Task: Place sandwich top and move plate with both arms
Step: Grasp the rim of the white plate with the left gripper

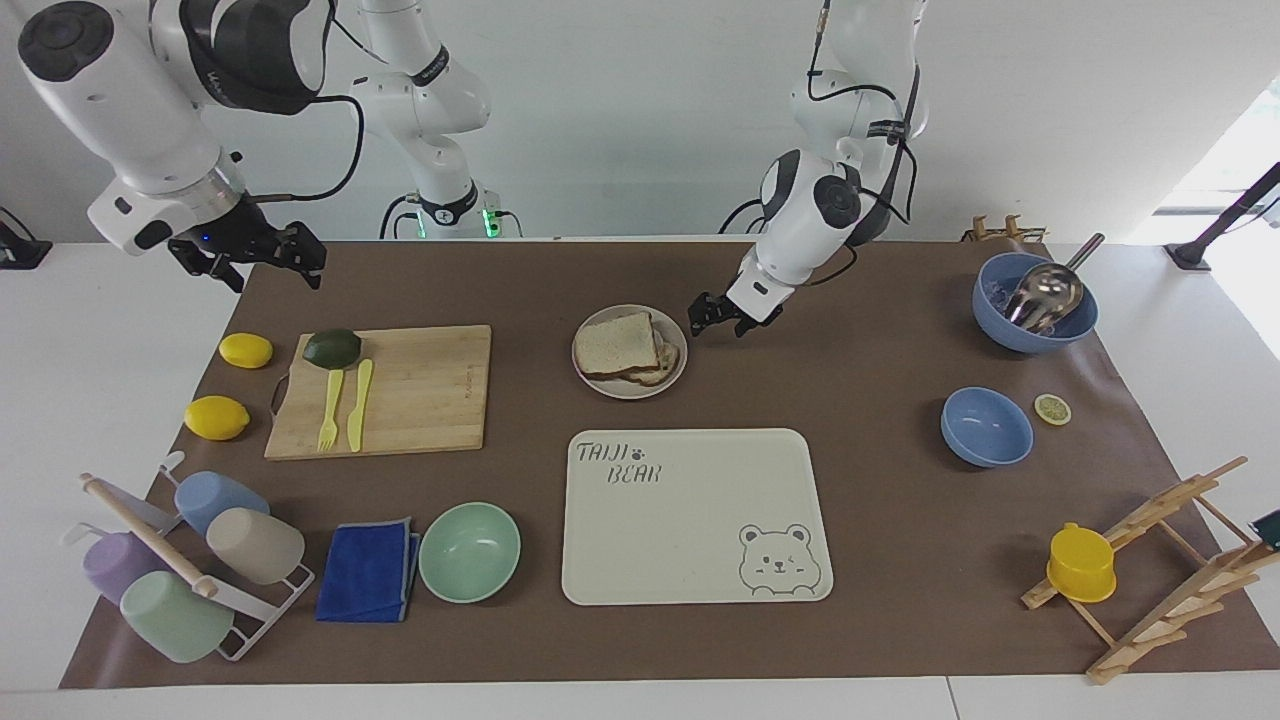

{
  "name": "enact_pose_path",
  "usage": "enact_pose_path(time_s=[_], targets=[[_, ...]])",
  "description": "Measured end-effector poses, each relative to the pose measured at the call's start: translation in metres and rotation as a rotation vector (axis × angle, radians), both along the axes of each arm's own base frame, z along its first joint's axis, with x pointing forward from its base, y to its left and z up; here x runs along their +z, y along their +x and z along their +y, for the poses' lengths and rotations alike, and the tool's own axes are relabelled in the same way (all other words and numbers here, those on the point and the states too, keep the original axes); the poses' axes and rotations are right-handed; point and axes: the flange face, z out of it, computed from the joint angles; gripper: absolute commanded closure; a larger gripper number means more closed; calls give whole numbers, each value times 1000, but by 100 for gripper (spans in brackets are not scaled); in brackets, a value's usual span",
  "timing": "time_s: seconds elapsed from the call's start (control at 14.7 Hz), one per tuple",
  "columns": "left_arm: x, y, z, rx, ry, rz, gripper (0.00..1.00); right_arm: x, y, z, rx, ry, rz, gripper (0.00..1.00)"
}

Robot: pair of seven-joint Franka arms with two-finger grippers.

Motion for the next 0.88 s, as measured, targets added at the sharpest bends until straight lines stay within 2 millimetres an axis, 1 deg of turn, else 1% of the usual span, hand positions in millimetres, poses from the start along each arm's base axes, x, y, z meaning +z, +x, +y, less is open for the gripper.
enact_pose_path(time_s=[0.2, 0.34, 0.41, 0.54, 0.68, 0.88], targets=[[-20, -9, -25, 23, -9, -22, 24, 0, 0, 0, -3, 13, -1, 0], [-33, -13, -34, 23, -4, -28, 31, 0, 0, 0, -3, 14, 0, 0], [-37, -13, -35, 24, -1, -27, 33, 0, 0, 0, -4, 14, 1, 0], [-36, -11, -35, 30, -5, -31, 41, 0, 0, 0, -4, 14, 1, 0], [-34, -9, -36, 32, -8, -34, 51, 0, 0, 0, -6, 15, 0, 0], [-34, -9, -36, 32, -8, -34, 57, 0, 0, 5, -19, 13, 0, 0]])
